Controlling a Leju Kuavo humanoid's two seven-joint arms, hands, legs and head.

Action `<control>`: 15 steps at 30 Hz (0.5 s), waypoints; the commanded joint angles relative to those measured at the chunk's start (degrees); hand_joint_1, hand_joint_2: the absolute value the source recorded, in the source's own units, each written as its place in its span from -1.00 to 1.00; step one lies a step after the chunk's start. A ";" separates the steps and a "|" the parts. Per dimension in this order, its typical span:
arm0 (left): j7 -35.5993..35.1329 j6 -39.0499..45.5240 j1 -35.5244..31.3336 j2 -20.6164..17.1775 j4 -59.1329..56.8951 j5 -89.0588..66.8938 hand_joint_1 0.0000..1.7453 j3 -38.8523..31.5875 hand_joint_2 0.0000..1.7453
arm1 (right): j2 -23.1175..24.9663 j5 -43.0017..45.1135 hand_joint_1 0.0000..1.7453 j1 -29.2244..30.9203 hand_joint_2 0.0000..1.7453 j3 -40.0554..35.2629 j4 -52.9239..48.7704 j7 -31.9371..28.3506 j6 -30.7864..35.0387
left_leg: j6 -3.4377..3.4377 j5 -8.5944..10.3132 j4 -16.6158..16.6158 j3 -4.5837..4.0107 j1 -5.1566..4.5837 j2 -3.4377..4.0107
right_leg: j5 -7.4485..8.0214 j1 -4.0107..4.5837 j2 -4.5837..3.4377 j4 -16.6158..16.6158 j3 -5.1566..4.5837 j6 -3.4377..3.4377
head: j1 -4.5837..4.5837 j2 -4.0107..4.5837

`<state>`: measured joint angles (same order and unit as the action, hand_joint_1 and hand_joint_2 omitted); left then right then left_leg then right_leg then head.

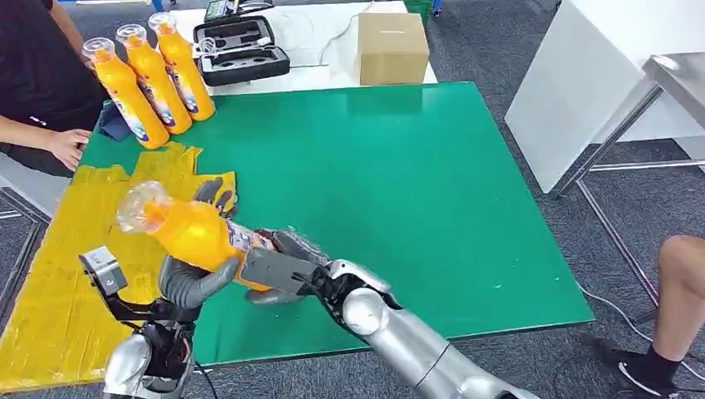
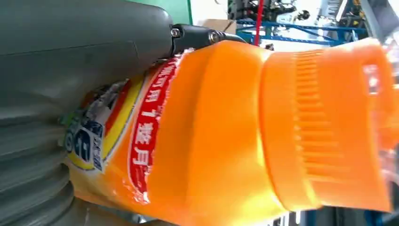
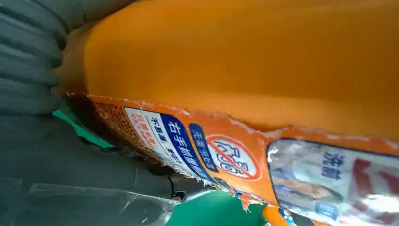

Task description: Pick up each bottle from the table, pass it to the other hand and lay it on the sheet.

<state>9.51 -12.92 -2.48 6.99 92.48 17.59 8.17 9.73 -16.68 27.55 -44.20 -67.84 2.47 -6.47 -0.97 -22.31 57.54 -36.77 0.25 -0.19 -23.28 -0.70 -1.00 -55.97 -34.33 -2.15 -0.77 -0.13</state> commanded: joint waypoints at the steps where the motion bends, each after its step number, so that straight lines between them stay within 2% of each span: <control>1: -0.63 0.21 -2.47 0.00 -2.21 0.21 -1.00 0.37 1.00 | -0.16 -5.32 1.00 0.83 1.00 -12.42 7.99 -1.09 -2.21 | 0.04 -0.06 -0.05 0.16 0.03 -0.01 | -0.05 0.05 0.08 0.06 0.16 0.06 | 0.02 0.00; 5: -0.85 0.70 -3.32 -0.68 -3.45 -2.81 -1.00 0.63 1.00 | -0.51 -5.16 1.00 2.28 1.00 -15.60 5.86 -0.91 -2.27 | 0.08 -0.11 0.01 0.19 0.04 -0.03 | -0.12 0.06 0.16 -0.02 0.18 0.12 | 0.04 0.00; 6: -0.59 0.39 -3.40 -0.81 -3.63 -2.96 1.00 0.41 1.00 | -0.64 -4.80 1.00 2.36 1.00 -15.39 5.21 -0.56 -2.21 | 0.09 -0.13 0.00 0.26 0.04 -0.06 | -0.16 0.06 0.20 -0.02 0.25 0.14 | 0.02 0.00; 15: 1.44 -0.20 -3.04 -0.62 -2.94 -5.53 1.00 -0.23 1.00 | -1.67 -4.47 1.00 2.31 1.00 -14.13 5.05 0.01 -1.71 | 0.05 -0.05 -0.03 0.10 0.03 -0.10 | -0.09 0.04 0.20 0.04 0.11 0.08 | 0.02 0.00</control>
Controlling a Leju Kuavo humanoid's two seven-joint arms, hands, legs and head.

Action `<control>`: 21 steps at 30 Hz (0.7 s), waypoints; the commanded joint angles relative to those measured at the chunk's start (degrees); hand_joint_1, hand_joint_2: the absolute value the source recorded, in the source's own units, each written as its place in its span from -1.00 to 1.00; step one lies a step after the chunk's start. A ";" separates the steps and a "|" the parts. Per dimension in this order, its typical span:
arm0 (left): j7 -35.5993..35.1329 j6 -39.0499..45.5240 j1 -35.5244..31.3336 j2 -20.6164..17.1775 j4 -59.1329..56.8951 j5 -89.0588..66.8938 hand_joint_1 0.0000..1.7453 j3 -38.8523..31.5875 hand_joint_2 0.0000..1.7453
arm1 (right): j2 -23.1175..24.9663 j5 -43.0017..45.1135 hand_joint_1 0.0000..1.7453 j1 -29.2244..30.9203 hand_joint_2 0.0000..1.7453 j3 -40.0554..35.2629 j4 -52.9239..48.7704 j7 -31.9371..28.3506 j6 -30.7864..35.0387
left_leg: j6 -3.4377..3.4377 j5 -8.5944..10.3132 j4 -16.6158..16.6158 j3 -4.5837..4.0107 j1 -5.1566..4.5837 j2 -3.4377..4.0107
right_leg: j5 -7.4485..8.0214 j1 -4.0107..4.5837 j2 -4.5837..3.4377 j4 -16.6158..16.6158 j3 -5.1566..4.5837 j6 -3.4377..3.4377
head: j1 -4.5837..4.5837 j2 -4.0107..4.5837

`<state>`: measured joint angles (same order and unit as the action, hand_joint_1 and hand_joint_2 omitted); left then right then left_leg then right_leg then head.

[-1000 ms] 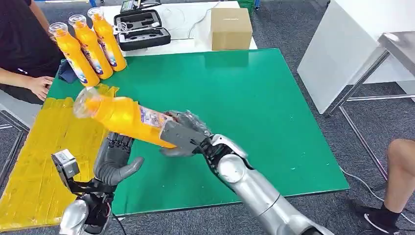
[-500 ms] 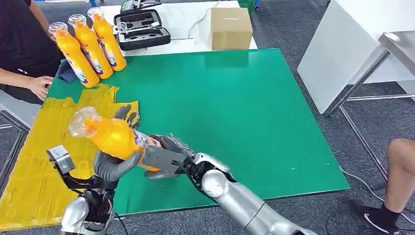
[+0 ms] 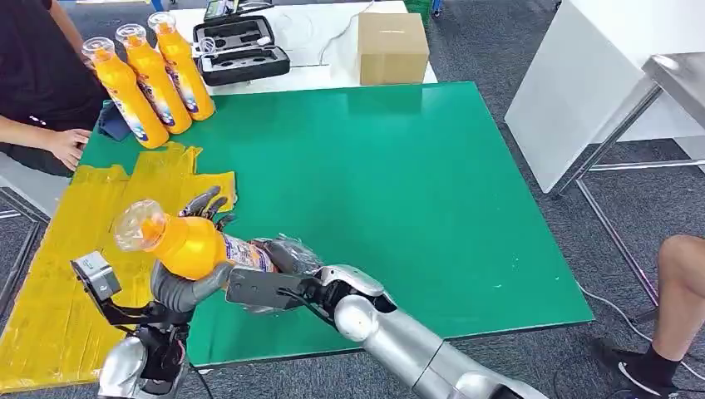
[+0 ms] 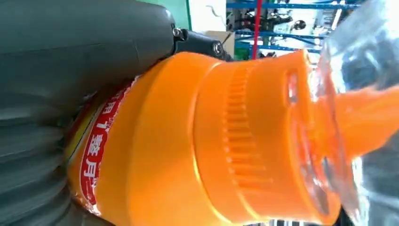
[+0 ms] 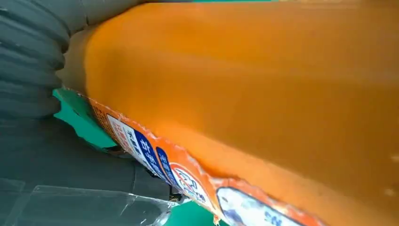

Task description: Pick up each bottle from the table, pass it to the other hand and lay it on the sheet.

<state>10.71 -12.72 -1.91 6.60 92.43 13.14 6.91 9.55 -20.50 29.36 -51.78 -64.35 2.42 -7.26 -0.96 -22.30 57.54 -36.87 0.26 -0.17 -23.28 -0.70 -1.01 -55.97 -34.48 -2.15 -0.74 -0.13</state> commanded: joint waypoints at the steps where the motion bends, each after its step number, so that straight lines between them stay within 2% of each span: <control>1: 0.24 -0.40 -3.62 -0.22 -2.90 -1.08 1.00 1.04 1.00 | -1.49 -0.65 1.00 0.49 1.00 -6.55 1.55 0.05 -0.92 | 0.06 -0.09 -0.03 0.28 0.03 -0.13 | -0.12 0.06 0.22 0.03 0.32 0.10 | 0.00 0.00; 9: 0.24 -0.40 -3.62 -0.22 -2.90 -1.08 1.00 1.04 1.00 | -1.49 -0.65 1.00 0.49 1.00 -6.55 1.55 0.05 -0.92 | 0.07 -0.08 -0.02 0.28 0.04 -0.17 | -0.13 0.06 0.29 0.02 0.32 0.10 | 0.02 0.00; 16: 0.96 -1.53 -3.26 -0.07 -3.21 -2.37 1.00 0.05 1.00 | -1.45 -2.84 0.98 -2.24 1.00 -3.22 0.61 0.64 1.77 | 0.07 -0.10 -0.05 0.33 0.04 -0.19 | -0.15 0.07 0.31 0.06 0.38 0.11 | 0.02 0.00; 17: 1.01 -1.21 -3.12 0.03 -2.93 -3.04 1.00 -0.20 1.00 | -1.64 -4.42 -0.98 -2.72 1.00 -2.09 0.02 0.47 4.00 | 0.04 -0.04 -0.05 0.19 0.03 -0.16 | -0.09 0.04 0.25 0.05 0.23 0.08 | 0.00 0.00; 18: 0.92 -0.74 -2.89 0.02 -2.50 -3.75 1.00 -0.61 1.00 | -1.96 -5.57 -1.00 -3.05 1.00 -0.24 -0.58 1.21 5.25 | 0.05 -0.08 -0.06 0.31 0.02 -0.19 | -0.14 0.05 0.31 0.06 0.35 0.10 | 0.00 0.00; 19: 1.02 -0.07 -2.59 -0.05 -1.95 -4.66 1.00 -0.86 1.00 | -2.49 -6.35 -1.00 -3.30 -1.00 1.31 -1.32 1.62 6.63 | 0.04 -0.02 -0.06 0.17 0.04 -0.18 | -0.08 0.05 0.26 0.07 0.21 0.07 | 0.02 0.00; 21: 1.25 1.73 -1.83 -0.46 -0.63 -7.30 1.00 -1.70 1.00 | -4.51 -6.62 -1.00 -3.95 -1.00 5.59 -3.96 2.23 7.87 | 0.03 -0.02 -0.03 0.12 0.02 -0.21 | -0.08 0.04 0.28 0.04 0.17 0.05 | 0.02 0.00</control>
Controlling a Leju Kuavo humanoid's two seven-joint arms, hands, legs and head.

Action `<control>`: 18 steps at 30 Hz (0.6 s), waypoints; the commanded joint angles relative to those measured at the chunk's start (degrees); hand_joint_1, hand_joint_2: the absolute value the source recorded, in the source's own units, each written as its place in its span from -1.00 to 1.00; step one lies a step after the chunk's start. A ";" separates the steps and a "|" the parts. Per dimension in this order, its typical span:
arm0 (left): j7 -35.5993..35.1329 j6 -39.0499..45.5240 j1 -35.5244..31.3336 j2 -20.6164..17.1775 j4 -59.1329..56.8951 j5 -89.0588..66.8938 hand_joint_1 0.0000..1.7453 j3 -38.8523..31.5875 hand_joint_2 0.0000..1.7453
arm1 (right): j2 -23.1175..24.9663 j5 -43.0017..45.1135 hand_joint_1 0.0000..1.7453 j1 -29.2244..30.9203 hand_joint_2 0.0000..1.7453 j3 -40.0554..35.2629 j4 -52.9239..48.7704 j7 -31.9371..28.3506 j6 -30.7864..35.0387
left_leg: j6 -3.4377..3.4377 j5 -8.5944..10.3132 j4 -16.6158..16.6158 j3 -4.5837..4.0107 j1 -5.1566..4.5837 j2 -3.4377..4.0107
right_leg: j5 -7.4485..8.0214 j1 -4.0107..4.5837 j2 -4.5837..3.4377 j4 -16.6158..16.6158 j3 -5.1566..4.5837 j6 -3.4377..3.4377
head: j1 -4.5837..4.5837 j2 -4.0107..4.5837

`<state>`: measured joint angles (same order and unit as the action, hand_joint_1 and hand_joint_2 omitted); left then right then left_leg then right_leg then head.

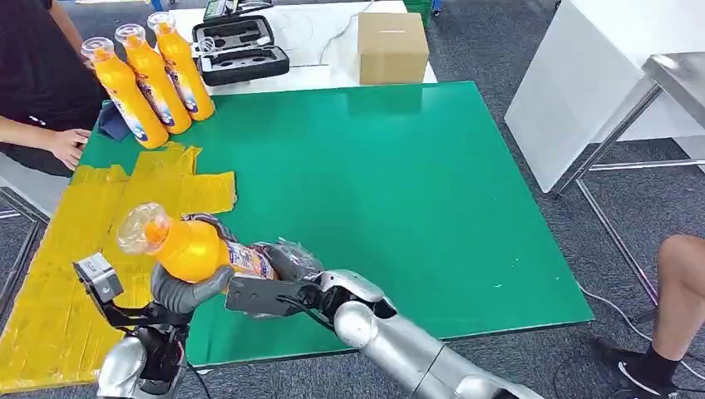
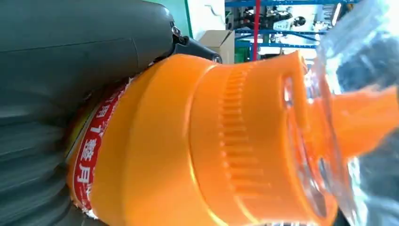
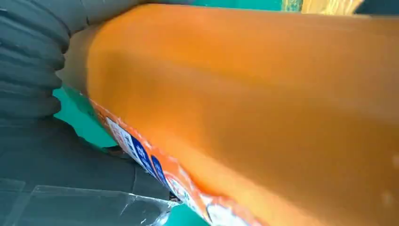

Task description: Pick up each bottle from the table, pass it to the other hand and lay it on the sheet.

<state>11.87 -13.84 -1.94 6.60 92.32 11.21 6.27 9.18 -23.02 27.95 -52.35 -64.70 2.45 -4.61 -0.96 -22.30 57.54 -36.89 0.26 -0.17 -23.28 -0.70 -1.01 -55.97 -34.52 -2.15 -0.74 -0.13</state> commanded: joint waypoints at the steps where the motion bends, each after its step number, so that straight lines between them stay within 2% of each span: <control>1: 0.12 3.39 -1.44 -0.67 -0.04 -6.13 1.00 -1.70 1.00 | -5.17 -4.37 -1.00 -2.92 -1.00 7.94 -5.07 2.34 5.42 | 0.04 -0.07 0.02 0.20 0.03 -0.26 | -0.13 0.05 0.35 0.00 0.31 0.07 | 0.02 0.00; 3: 1.12 6.79 -0.73 -1.31 1.14 -12.48 1.00 -3.30 1.00 | -7.52 -5.61 -1.00 -4.96 -1.00 12.91 -9.70 2.59 5.37 | 0.03 -0.06 -0.01 0.23 0.01 -0.19 | -0.11 0.04 0.28 0.02 0.31 0.06 | 0.00 0.00; 5: 2.67 15.27 0.11 -1.20 3.75 -29.96 1.00 -3.87 1.00 | -10.17 -4.05 -1.00 -8.00 -1.00 17.67 -15.41 1.70 3.09 | 0.02 -0.03 0.02 0.11 0.01 -0.30 | -0.11 0.03 0.37 0.00 0.24 0.04 | 0.00 0.00; 7: 2.27 16.13 0.66 -0.40 4.93 -33.64 1.00 -4.70 1.00 | -10.51 -4.58 -1.00 -9.81 -1.00 20.02 -18.11 1.50 2.42 | 0.01 -0.05 0.02 0.09 0.02 -0.26 | -0.10 0.04 0.34 0.03 0.24 0.04 | 0.00 0.00; 10: 2.34 21.98 2.79 0.03 6.63 -45.03 1.00 -5.18 1.00 | -12.59 -4.71 -1.00 -14.23 -1.00 25.12 -26.87 0.36 3.82 | 0.02 -0.13 0.05 0.18 -0.01 -0.25 | -0.17 0.01 0.35 -0.01 0.34 0.06 | 0.02 0.00; 11: 2.74 24.52 3.13 0.00 6.89 -49.34 1.00 -5.37 1.00 | -13.11 -4.19 -1.00 -15.46 -1.00 26.73 -29.82 -0.21 3.67 | 0.00 -0.02 0.01 -0.02 -0.02 -0.20 | -0.05 -0.02 0.24 0.02 0.10 0.01 | 0.02 0.00; 13: 2.12 32.62 2.61 -0.30 6.29 -63.47 1.00 -5.67 1.00 | -13.74 -3.46 -1.00 -16.60 -1.00 28.87 -33.84 -0.99 2.80 | 0.01 -0.05 0.03 -0.01 -0.04 -0.25 | -0.10 -0.04 0.31 -0.02 0.13 0.02 | 0.00 0.00; 14: 0.36 35.28 2.15 -0.86 5.62 -70.56 1.00 -5.51 1.00 | -13.93 -3.18 -1.00 -16.51 -1.00 29.17 -34.68 -1.03 2.12 | 0.05 -0.24 0.11 0.28 -0.03 -0.34 | -0.31 -0.01 0.47 -0.09 0.46 0.09 | 0.00 0.00; 15: -1.27 36.92 1.74 -1.37 4.96 -75.35 1.00 -5.37 1.00 | -14.03 -2.77 -1.00 -16.31 -1.00 29.26 -35.00 -1.06 1.65 | 0.02 -0.05 0.05 -0.03 -0.04 -0.25 | -0.09 -0.03 0.31 -0.03 0.11 0.03 | 0.00 0.00; 18: -1.32 36.94 1.49 -1.36 4.70 -75.45 1.00 -5.28 1.00 | -14.00 -2.64 -1.00 -16.07 -1.00 29.31 -35.01 -1.00 1.50 | 0.04 -0.09 0.03 0.09 -0.04 -0.13 | -0.10 -0.03 0.21 -0.03 0.18 0.06 | 0.02 0.00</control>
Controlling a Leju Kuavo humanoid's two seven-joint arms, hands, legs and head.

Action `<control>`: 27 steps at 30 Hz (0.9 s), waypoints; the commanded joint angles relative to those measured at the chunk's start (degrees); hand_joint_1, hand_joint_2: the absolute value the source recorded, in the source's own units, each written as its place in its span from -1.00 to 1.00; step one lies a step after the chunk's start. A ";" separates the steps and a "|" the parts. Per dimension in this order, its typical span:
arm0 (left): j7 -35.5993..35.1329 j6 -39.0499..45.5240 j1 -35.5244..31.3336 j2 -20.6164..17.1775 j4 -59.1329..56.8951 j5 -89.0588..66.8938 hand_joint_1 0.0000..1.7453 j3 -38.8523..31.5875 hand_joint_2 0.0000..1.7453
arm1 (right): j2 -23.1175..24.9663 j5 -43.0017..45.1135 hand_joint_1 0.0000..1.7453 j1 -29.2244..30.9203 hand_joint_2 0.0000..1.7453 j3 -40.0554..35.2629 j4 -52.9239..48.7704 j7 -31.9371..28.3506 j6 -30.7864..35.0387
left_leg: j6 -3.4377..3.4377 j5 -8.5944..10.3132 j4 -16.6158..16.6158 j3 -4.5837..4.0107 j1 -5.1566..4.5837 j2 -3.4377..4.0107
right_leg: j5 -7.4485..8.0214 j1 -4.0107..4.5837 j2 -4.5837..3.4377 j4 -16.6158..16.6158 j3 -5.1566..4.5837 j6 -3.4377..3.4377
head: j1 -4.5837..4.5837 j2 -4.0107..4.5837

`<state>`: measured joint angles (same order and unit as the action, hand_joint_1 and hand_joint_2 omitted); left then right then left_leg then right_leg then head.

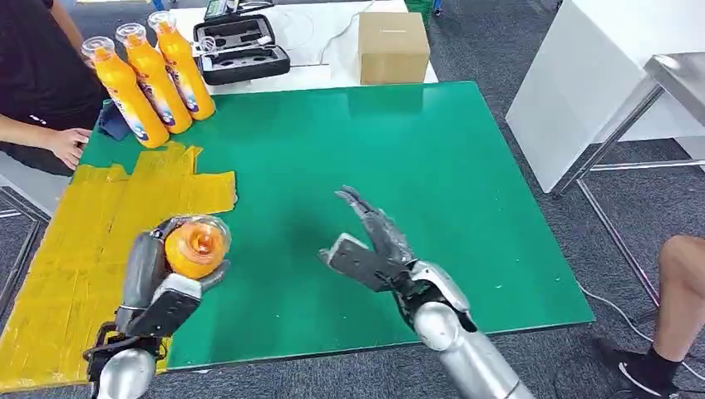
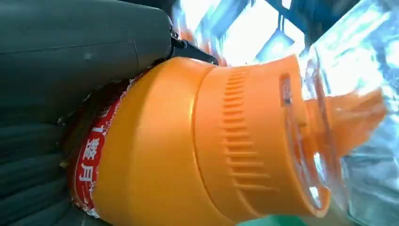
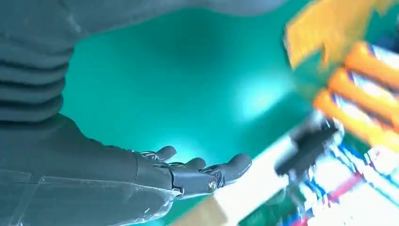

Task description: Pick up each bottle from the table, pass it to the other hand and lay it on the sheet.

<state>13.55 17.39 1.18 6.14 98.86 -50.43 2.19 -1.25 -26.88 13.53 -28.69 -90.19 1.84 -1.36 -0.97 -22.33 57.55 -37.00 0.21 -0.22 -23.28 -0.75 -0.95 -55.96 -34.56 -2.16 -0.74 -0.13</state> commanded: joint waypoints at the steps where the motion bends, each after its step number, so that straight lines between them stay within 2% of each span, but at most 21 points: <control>1: -4.65 6.90 -2.02 -1.36 -2.70 -18.65 1.00 -1.46 1.00 | -3.30 1.23 -1.00 -1.25 -1.00 5.39 -8.92 -0.39 -1.80 | 0.07 -0.11 0.03 0.31 0.01 -0.07 | -0.14 0.03 0.18 -0.06 0.31 0.11 | 0.00 0.00; 4: -11.33 7.65 -5.19 -4.07 -9.97 -33.33 1.00 0.77 1.00 | -3.89 1.94 -1.00 -0.11 -1.00 4.46 -8.59 -0.43 -2.17 | 0.05 -0.01 -0.05 0.16 0.00 -0.07 | -0.04 0.01 0.15 0.01 0.13 0.06 | 0.02 0.00; 7: -15.59 6.66 -10.88 -6.96 -22.79 -39.21 1.00 2.95 1.00 | -4.38 2.34 -1.00 1.44 -1.00 3.05 -7.83 0.24 -3.15 | 0.11 0.01 -0.10 0.42 -0.02 -0.22 | -0.10 0.01 0.37 0.01 0.39 0.15 | 0.02 0.00; 10: -16.62 7.23 -15.45 -9.28 -33.23 -39.39 1.00 4.21 1.00 | -4.99 2.64 -1.00 2.58 -1.00 1.74 -7.63 0.81 -3.66 | 0.09 0.13 -0.13 0.30 -0.03 -0.18 | -0.02 -0.01 0.28 0.01 0.27 0.10 | 0.00 0.00; 15: -16.28 7.86 -15.88 -9.39 -34.29 -39.01 1.00 4.12 1.00 | -5.08 2.65 -1.00 2.60 -1.00 1.64 -7.73 0.93 -3.69 | 0.12 0.04 -0.03 0.34 0.00 0.03 | -0.03 0.02 0.09 -0.03 0.30 0.10 | 0.00 0.00; 25: -16.26 7.77 -15.61 -9.25 -33.62 -38.95 1.00 4.10 1.00 | -5.28 2.65 -1.00 2.44 -1.00 1.63 -7.83 0.90 -3.70 | 0.10 0.11 -0.01 0.08 0.01 0.00 | 0.03 0.02 0.06 -0.03 0.07 0.05 | 0.00 0.00; 27: -16.26 7.77 -15.61 -9.25 -33.62 -38.95 1.00 4.10 1.00 | -5.28 2.65 -1.00 2.44 -1.00 1.63 -7.83 0.90 -3.70 | 0.13 0.03 0.04 0.26 0.01 -0.02 | -0.05 0.03 0.14 -0.09 0.24 0.11 | 0.00 0.00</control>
<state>-2.56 25.18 -11.59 -2.03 70.14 -88.78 4.98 -5.14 -24.44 13.73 -25.49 -98.95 2.40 -4.81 -0.91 -22.19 57.55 -37.03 0.22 -0.21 -23.22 -0.75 -0.95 -55.98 -34.60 -2.17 -0.74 -0.13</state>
